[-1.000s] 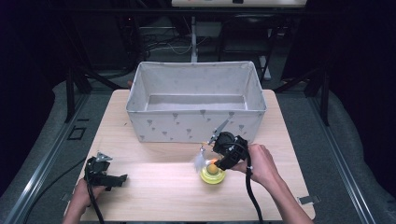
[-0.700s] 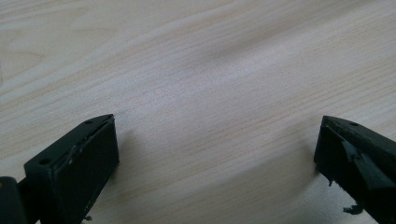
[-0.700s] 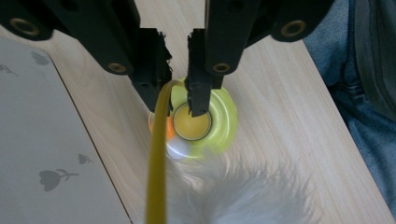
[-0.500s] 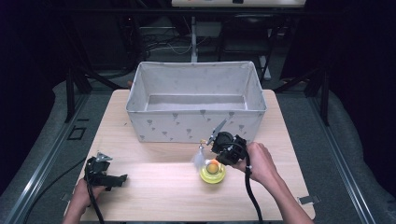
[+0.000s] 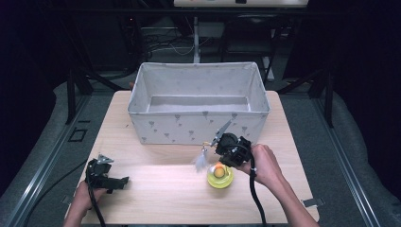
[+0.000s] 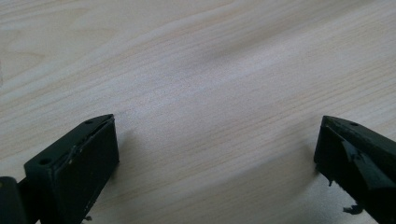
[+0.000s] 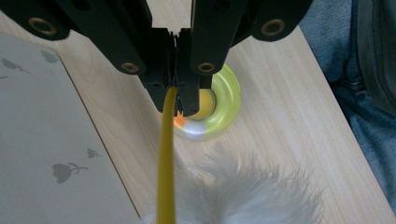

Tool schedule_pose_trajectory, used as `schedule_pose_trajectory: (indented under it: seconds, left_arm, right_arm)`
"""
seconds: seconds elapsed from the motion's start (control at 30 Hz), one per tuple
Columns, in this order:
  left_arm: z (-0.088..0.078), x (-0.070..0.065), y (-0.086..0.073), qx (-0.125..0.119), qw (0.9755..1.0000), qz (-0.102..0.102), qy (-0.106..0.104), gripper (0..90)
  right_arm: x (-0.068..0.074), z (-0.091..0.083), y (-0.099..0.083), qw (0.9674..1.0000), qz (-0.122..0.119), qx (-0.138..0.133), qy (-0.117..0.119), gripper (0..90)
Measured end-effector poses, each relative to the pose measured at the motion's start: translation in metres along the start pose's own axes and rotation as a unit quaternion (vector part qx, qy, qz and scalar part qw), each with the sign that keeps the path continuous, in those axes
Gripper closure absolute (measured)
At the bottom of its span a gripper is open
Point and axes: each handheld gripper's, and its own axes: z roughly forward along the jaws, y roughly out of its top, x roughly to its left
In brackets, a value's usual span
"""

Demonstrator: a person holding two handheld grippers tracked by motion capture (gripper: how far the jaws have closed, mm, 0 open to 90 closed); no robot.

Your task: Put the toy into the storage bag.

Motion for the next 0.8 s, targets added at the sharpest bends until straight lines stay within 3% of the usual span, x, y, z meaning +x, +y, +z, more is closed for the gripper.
schedule_pose_trajectory:
  seconds: [0.37,0.8]
  left_arm:
    - [0.0,0.0,0.0,-0.001,1.0,0.0,0.001,0.0]
    - [0.0,0.0,0.0,-0.002,1.0,0.0,0.0,0.0]
  right_arm:
    - [0.001,-0.015,0.005,0.9998,-0.003,-0.018,-0.009,88.1]
    - [-0.008,-0.022,0.013,0.9998,0.0,-0.017,-0.009,88.1]
